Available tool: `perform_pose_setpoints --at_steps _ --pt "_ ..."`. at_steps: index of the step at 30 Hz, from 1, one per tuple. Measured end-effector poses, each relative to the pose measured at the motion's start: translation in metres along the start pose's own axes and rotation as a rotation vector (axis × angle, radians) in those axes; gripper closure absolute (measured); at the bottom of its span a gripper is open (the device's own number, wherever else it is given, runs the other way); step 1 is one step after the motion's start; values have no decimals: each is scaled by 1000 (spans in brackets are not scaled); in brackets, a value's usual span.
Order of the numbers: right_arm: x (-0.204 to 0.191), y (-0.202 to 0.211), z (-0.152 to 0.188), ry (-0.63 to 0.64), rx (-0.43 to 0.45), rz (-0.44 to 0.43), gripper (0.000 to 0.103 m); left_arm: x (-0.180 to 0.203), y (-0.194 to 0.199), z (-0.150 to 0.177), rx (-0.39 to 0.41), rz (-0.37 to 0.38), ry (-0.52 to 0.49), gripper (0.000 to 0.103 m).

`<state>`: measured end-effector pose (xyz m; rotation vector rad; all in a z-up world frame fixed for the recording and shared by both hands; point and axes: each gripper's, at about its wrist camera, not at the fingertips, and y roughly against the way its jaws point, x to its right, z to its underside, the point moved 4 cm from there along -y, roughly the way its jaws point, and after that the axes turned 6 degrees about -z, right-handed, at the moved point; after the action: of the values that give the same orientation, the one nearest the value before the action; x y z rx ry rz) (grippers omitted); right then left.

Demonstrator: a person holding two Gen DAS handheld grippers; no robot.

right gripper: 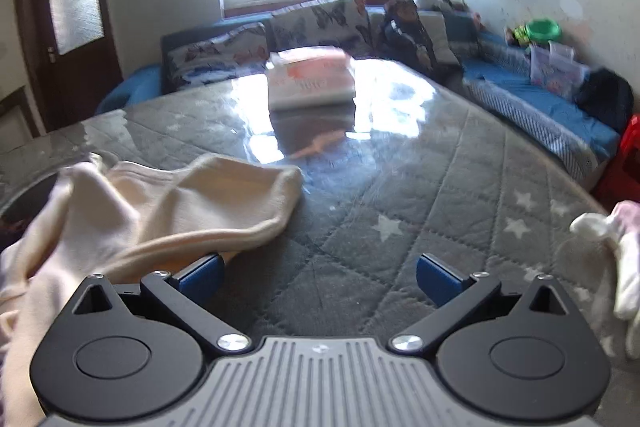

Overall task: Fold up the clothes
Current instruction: 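Move both grippers over the crumpled cream sweatshirt toward its sleeve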

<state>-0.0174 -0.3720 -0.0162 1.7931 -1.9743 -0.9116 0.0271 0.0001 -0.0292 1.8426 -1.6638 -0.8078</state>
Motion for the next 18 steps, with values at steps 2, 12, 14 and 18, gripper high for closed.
perform_pose_setpoints --at_steps 2,12,14,18 --pt "0 0 -2 39 -1 4 0 -1 2 2 -9 5 1 0" --pt "-31 68 25 129 127 -59 0 -2 12 12 -51 32 9 0" --pt "-37 82 30 109 118 -84 0 2 15 13 -55 40 16 0" --pt "-45 90 37 127 92 -90 0 9 20 16 -65 55 30 0"
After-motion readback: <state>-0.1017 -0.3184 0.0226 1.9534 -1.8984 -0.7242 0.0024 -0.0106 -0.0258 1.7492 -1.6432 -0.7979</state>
